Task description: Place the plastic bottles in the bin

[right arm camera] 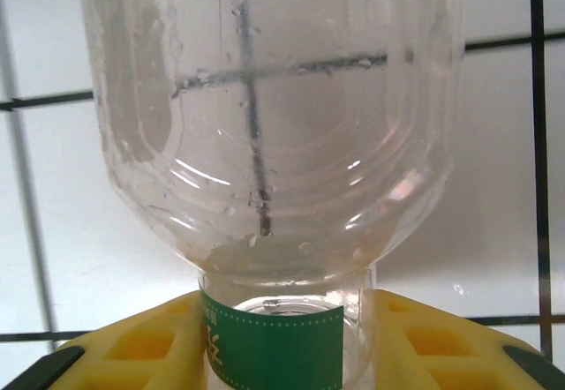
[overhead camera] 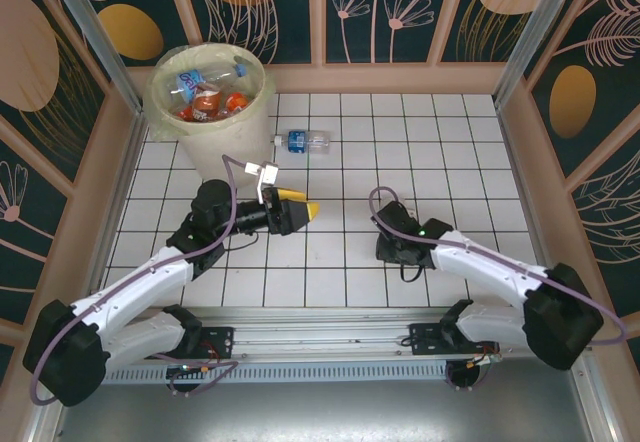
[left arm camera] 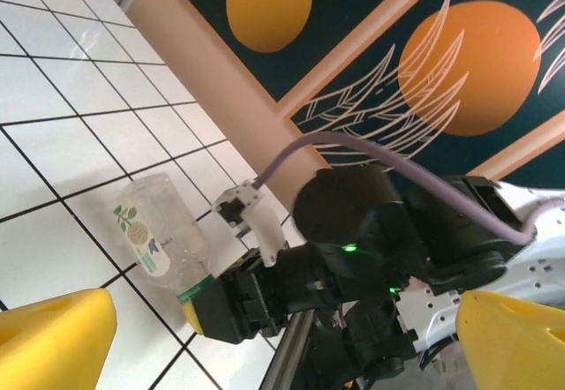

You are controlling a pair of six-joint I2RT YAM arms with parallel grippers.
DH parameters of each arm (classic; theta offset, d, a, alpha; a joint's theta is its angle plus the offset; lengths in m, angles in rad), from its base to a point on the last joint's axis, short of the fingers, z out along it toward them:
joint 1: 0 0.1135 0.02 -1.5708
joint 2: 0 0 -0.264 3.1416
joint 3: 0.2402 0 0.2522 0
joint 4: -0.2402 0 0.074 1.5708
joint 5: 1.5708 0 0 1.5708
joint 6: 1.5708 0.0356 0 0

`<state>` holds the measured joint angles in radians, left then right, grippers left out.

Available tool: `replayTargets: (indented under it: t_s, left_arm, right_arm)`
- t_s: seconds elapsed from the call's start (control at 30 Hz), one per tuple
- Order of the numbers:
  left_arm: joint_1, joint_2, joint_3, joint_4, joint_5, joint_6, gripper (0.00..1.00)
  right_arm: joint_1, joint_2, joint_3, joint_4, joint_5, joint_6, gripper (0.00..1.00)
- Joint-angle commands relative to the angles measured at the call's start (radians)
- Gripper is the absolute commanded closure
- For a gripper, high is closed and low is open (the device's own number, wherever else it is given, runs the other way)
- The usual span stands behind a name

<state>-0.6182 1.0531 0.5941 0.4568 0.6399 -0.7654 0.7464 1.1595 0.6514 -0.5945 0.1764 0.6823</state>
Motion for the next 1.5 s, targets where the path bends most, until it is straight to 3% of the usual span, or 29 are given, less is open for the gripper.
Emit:
replayTargets:
  t_s: [0.0, 0.2, 0.43, 0.83, 1.1, 1.47]
  left_arm:
    - [-0.007, 0.025, -0.017, 0.126, -0.051, -0.076, 0.01]
    - [-0.012, 0.086, -0.041, 0.315, -0.020, -0.177, 0.01]
    - [-0.013, 0.120, -0.024, 0.434, 0.005, -0.231, 0.01]
    - [-0.013, 0.083, -0.012, 0.695, 0.017, -0.363, 0.01]
    - [-0.014, 0.145, 0.019, 0.943, 0.057, -0.481, 0.05]
    - [-0.014, 0.139, 0.070, 0.858, 0.079, -0.445, 0.16]
  right_arm:
    - [0.010, -0.096, 0.022, 0.074, -0.060, -0.085, 0.63]
    - [0.007, -0.254, 0.056, 0.260, -0.309, -0.170, 0.64]
    - [0.005, -0.282, 0.129, 0.420, -0.581, -0.210, 0.64]
    - [-0.012, -0.299, 0.185, 0.674, -0.932, -0.097, 0.63]
    - [-0.014, -0.279, 0.157, 0.805, -1.038, -0.023, 0.63]
    - [-0.013, -0.235, 0.146, 0.778, -1.036, -0.041, 0.63]
